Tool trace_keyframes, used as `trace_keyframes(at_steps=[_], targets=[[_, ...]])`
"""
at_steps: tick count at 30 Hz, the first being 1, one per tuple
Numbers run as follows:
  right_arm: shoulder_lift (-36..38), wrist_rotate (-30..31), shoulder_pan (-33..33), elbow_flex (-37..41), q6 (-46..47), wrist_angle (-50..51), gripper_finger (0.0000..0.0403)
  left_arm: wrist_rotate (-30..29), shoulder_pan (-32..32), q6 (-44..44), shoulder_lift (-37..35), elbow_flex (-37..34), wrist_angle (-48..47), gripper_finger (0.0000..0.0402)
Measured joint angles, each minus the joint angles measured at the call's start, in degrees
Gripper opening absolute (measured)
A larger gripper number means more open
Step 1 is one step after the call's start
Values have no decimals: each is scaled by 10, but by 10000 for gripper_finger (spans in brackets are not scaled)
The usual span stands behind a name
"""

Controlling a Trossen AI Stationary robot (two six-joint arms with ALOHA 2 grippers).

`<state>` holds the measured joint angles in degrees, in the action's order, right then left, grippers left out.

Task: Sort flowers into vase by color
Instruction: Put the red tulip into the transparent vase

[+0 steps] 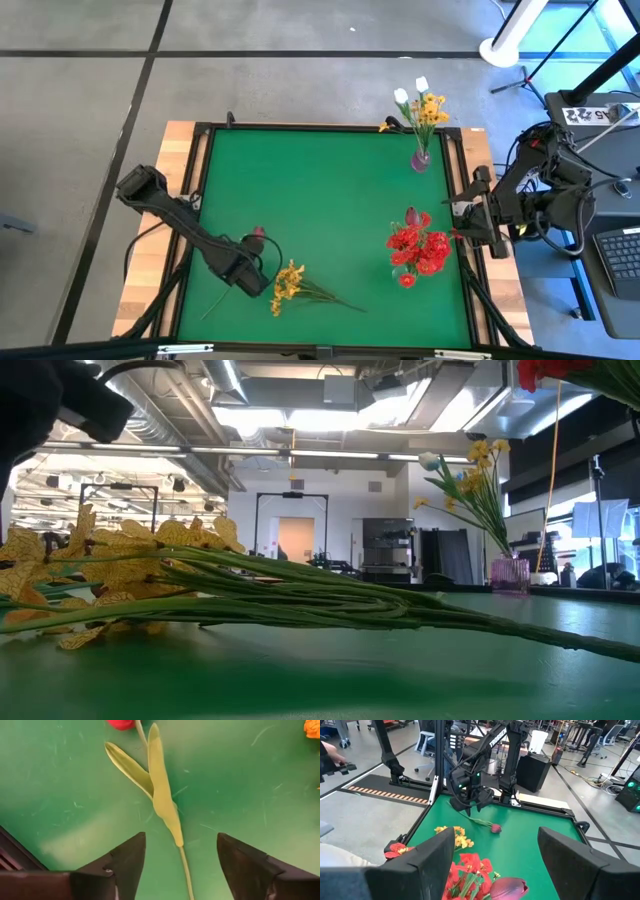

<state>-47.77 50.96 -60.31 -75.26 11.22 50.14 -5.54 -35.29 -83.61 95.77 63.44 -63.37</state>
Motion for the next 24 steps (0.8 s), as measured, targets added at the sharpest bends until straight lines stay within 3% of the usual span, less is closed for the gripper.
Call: trace_keyframes(at_steps=[5,13,17,24], targets=[[0,1,0,3,19,18,285,-8,0,1,0,-21,20,265],[4,17,0,30,38,20,285,63,1,-10,-3,-132,176,264],[5,20,0,30,38,19,285,68,6,-16,-4,-146,189,263],[5,21,0,30,36,19,285,75,20,-13,-3,-146,193,211]])
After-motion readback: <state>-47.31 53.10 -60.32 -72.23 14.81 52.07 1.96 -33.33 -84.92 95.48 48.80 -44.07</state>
